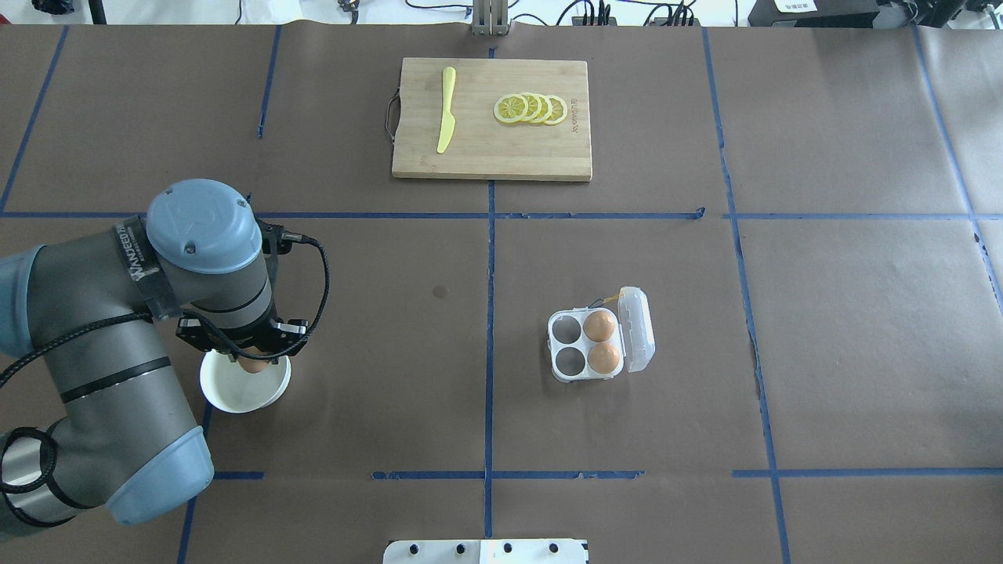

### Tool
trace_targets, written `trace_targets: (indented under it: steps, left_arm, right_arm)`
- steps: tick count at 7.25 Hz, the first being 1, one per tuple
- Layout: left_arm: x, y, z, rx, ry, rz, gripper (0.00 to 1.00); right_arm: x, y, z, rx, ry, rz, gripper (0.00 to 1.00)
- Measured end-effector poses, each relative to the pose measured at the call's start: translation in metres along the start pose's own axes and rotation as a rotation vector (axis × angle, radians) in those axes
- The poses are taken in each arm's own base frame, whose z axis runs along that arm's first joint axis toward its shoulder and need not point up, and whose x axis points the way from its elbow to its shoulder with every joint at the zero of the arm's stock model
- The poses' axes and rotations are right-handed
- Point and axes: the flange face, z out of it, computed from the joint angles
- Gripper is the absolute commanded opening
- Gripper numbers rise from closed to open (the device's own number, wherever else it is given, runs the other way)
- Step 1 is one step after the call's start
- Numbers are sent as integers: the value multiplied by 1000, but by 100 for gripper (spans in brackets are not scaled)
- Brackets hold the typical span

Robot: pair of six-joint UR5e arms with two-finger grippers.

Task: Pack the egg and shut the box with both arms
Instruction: 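Lift the egg with the left gripper and carry it to the carton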

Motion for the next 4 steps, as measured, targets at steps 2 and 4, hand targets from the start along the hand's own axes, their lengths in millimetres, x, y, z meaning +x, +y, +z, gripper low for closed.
trace_targets:
  steps: [2,4]
  left_arm:
    - [58,3,-25,26,85,61,0]
    - [124,5,-45,80,209,208,0]
  right_arm:
    - [-2,0,-1,2,-11,-3,100]
    - [-4,-1,-2,5,-18,-5,100]
